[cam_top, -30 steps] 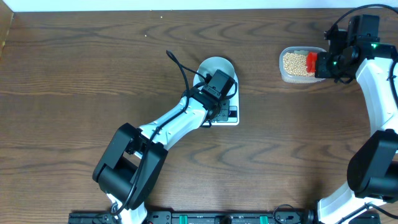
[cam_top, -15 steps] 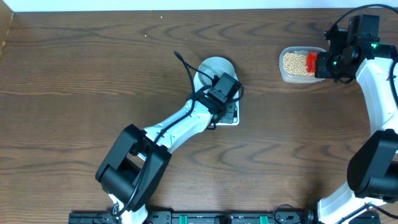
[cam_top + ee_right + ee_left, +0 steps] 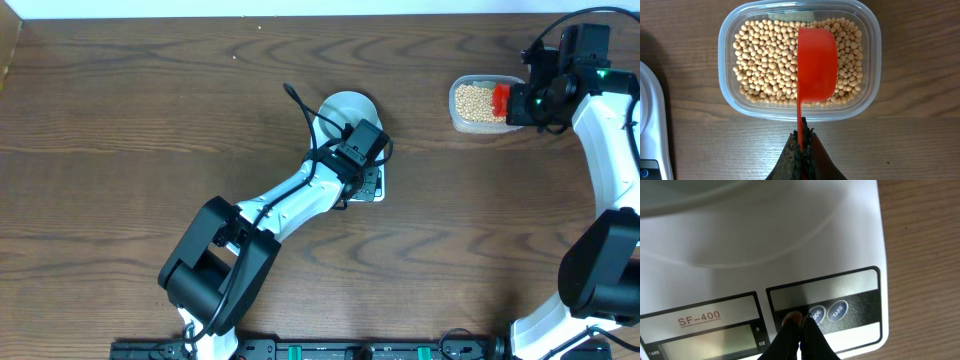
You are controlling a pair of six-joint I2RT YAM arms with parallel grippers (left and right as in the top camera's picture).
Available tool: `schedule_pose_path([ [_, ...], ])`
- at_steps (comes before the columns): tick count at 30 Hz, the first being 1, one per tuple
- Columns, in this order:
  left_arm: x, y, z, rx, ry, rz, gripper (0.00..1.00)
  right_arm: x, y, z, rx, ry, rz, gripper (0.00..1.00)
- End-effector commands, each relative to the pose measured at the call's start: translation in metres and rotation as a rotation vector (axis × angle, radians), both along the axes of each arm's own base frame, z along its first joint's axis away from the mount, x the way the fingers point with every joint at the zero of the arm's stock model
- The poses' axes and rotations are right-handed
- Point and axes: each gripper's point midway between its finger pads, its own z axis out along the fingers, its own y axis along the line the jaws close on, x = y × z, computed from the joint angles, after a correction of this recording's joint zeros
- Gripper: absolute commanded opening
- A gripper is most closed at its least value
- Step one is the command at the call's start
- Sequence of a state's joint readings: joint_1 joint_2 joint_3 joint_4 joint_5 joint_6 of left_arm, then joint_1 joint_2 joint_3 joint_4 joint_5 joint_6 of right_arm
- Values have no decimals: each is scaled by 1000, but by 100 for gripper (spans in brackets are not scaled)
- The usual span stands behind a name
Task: Scoop item into bowl and weigh 50g on scale
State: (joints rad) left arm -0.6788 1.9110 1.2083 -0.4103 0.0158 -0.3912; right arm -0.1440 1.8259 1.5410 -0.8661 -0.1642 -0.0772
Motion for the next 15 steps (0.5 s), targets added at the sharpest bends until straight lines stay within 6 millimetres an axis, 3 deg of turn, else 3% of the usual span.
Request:
schedule_pose_path([
  [1, -1, 8, -12, 46, 6, 0, 7, 3, -4, 13, -9, -33, -2, 1],
  [15, 2, 13, -14, 71, -11, 11, 7, 3, -4, 13, -9, -33, -2, 1],
])
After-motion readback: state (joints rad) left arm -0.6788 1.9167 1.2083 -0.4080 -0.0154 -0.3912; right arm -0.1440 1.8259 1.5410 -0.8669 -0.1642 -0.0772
